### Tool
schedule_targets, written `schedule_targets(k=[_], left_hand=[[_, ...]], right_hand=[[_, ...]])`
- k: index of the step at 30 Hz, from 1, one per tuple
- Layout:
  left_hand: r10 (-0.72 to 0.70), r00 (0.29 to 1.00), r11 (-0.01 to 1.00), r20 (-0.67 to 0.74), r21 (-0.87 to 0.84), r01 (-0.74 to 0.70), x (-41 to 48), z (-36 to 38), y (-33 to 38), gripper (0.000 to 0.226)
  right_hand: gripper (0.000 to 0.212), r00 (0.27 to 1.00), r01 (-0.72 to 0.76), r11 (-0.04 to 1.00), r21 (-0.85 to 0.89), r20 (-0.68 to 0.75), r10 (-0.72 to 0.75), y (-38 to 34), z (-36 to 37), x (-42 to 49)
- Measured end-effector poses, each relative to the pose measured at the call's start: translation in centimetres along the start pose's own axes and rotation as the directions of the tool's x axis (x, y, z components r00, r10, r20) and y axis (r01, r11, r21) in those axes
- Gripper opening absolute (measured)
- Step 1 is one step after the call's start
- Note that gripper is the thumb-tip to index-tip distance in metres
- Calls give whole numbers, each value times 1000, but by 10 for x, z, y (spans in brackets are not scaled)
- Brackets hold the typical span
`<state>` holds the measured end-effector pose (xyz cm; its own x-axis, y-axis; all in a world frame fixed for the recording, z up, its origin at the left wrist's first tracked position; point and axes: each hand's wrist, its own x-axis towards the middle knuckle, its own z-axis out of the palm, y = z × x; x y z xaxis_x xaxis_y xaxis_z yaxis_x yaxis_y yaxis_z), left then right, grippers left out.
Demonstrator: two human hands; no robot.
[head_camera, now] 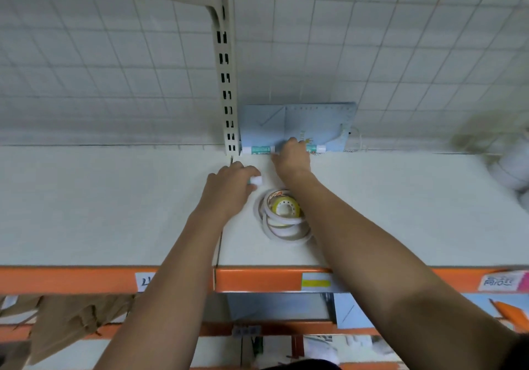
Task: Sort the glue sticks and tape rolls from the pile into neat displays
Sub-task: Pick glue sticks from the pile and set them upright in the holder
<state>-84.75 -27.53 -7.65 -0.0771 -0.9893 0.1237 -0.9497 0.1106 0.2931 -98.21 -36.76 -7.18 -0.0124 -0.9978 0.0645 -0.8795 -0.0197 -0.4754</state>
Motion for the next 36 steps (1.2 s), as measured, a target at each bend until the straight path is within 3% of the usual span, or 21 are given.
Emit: schedule_targets(k=[5,9,13,18,25,31,36], left_hand=[[66,996,998,-54,4,-66,7,-7,11,26],[189,979,982,-78,26,-187,10,-10,47,26],[320,946,947,-48,12,-320,9,-4,102,23],[470,883,882,4,-55,-469,6,10,185,18],[645,761,761,68,-152,-631,-12,48,322,19],[689,714,722,127,-212,-659,-31,90,452,20],[703,705,700,98,-269,-661,-37,117,551,23]], right_hand=[[33,998,-54,999,-6,35,55,24,-21,-8],[34,999,27,1000,-16,-45,-27,56,-54,-47],[30,996,-21,1000,-5,-85,20,102,-91,-96],[27,971,-164,986,-6,-178,160,168,-134,-146],[30,883,-347,937,29,-326,337,285,-205,-208],[25,848,-394,918,44,-367,382,396,-262,-250],[23,845,-409,912,21,-368,387,481,-313,-267]])
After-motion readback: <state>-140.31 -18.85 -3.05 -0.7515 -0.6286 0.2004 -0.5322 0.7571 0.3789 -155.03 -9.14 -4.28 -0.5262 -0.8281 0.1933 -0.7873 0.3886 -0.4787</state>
